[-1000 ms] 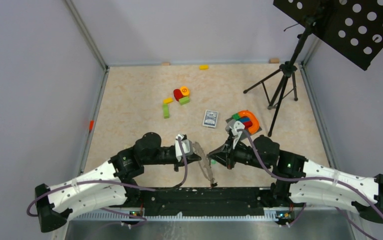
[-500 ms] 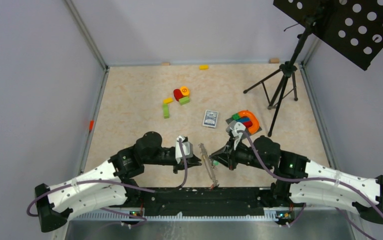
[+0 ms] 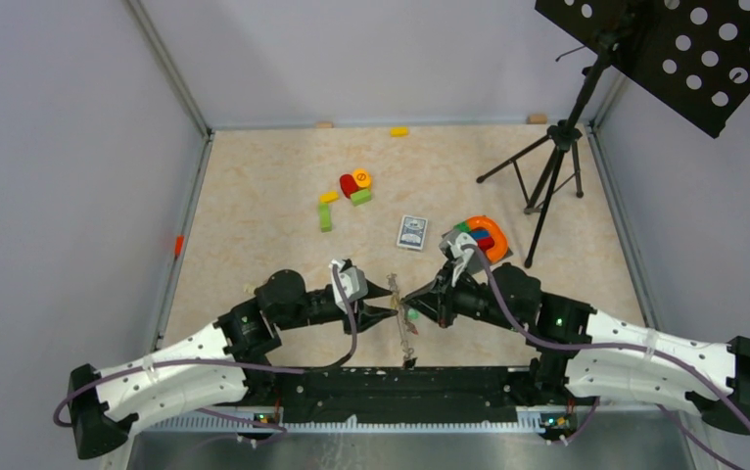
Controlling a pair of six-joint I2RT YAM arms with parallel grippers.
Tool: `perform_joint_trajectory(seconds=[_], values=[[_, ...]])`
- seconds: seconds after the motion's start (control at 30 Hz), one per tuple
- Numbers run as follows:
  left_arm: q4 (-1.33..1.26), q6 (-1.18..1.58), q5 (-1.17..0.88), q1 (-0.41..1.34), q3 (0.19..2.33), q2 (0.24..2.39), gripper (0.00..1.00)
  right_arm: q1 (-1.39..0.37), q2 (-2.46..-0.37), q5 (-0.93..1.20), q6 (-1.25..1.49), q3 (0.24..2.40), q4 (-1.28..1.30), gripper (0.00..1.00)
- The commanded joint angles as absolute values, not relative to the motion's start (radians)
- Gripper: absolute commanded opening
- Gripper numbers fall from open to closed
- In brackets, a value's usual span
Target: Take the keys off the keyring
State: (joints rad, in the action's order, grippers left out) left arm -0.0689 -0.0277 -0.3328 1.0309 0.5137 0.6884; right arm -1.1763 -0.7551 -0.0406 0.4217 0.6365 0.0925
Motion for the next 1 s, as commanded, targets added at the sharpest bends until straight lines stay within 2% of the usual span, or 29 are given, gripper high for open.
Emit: perform_joint_trajectory(seconds=[0.0,0.6,0.97], values=[[-0.183,-0.004,-0.256,1.040,0.500,0.671,0.46,-1.180,-0.766,-0.043,0.455,0.705,-0.024,0.00],[-0.192,-0.003,-0.249,1.058,0.469,0.694,0.40,-1.179,-0.780,-0.047,0.458,0.709,-0.062,0.00],[-0.209,-0.004,-0.258,1.062,0.476,0.733,0.30,-1.179,-0.779,-0.020,0.457,0.709,-0.077,0.00]])
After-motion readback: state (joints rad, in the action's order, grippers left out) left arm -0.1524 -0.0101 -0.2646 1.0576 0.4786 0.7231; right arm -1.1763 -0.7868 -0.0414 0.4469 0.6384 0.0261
